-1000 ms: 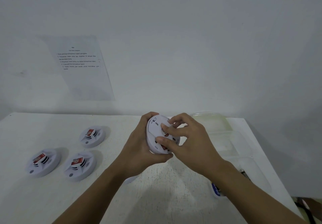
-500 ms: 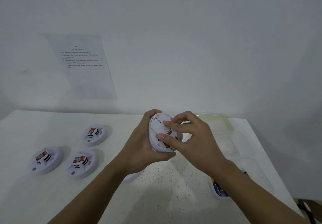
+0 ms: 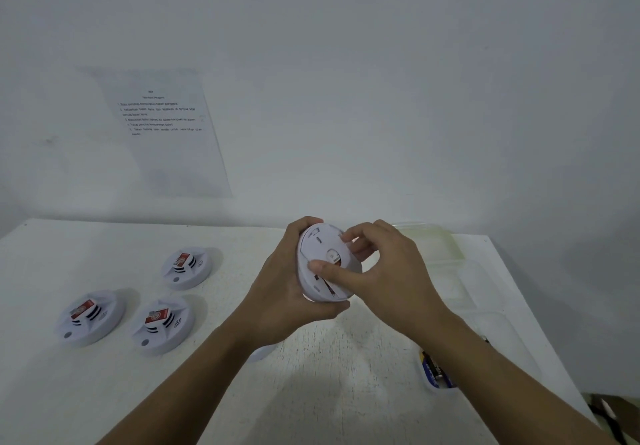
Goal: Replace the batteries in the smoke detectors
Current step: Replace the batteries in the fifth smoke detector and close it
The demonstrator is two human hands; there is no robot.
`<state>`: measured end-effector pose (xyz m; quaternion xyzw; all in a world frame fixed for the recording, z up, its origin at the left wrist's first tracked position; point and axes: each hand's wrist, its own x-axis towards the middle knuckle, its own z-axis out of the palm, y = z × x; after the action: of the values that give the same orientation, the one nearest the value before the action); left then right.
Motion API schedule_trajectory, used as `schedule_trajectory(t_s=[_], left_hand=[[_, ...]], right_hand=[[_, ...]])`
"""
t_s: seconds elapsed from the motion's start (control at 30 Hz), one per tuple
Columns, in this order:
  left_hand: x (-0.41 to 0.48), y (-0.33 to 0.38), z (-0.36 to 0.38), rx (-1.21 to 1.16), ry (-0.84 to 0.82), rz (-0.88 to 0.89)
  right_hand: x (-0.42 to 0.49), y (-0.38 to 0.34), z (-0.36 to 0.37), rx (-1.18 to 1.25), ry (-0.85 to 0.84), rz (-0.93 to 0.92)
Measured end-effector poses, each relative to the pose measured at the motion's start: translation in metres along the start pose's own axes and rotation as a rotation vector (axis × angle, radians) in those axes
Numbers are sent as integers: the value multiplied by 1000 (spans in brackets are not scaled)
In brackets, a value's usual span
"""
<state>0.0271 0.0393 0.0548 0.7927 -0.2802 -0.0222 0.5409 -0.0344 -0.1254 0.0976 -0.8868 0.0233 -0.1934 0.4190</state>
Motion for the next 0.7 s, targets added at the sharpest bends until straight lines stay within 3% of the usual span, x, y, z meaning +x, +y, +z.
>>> schedule_trajectory(t_s=[0.3, 0.47, 0.7], left_hand=[[-2, -1, 1, 32, -49, 52], [-5, 1, -3, 38, -54, 34], [-3, 12, -9, 91, -57, 84]], right_hand=[[-2, 10, 5, 71, 9, -18], [1, 14, -11, 83, -151, -29], [11, 20, -16, 182, -246, -3]])
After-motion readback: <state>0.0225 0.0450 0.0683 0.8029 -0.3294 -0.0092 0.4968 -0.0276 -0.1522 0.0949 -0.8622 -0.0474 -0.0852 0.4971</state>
